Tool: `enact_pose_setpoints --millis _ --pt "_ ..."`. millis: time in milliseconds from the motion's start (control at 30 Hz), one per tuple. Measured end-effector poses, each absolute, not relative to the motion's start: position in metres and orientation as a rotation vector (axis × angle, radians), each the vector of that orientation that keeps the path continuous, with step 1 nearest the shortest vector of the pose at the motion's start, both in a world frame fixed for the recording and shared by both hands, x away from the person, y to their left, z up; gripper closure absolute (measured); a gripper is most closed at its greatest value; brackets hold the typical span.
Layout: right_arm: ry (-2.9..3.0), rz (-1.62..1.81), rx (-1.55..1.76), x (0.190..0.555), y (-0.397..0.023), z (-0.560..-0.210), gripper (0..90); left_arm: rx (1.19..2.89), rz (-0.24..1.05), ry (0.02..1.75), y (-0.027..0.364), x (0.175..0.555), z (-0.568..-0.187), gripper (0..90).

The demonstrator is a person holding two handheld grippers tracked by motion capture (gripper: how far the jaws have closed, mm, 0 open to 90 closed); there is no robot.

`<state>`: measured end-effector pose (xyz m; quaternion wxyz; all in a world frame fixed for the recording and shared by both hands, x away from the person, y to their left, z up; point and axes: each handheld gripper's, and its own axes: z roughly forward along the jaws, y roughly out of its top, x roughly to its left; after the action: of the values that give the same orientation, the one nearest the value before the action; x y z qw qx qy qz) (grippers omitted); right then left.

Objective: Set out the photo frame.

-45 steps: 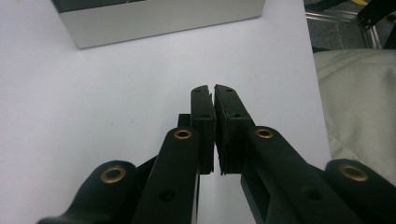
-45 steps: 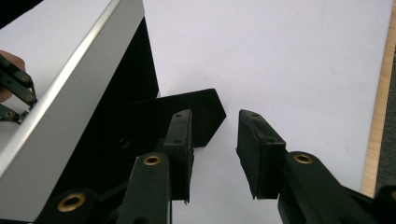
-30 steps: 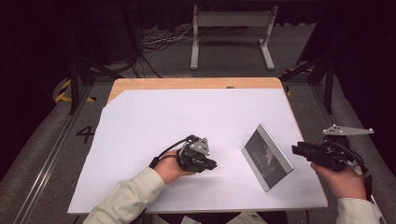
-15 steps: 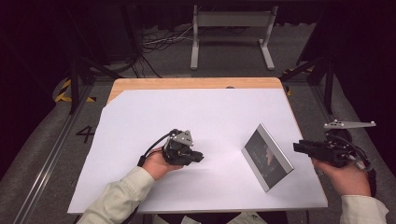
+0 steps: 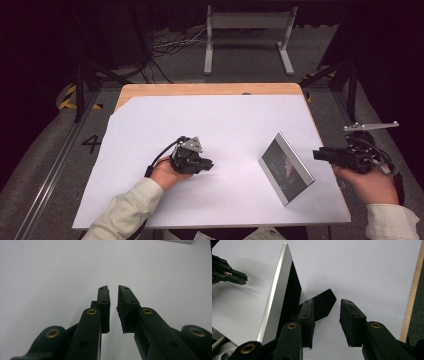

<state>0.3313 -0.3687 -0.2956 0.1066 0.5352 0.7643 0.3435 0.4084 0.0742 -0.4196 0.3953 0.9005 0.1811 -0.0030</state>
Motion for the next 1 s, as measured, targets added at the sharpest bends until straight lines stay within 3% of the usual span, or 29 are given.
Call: enact_pose_setpoints --millis 1000 --pt "2.371 0.874 1.619 0.342 -0.335 -0.27 63.8 2.277 -0.042 0.503 0.084 0.413 -0.424 75.5"
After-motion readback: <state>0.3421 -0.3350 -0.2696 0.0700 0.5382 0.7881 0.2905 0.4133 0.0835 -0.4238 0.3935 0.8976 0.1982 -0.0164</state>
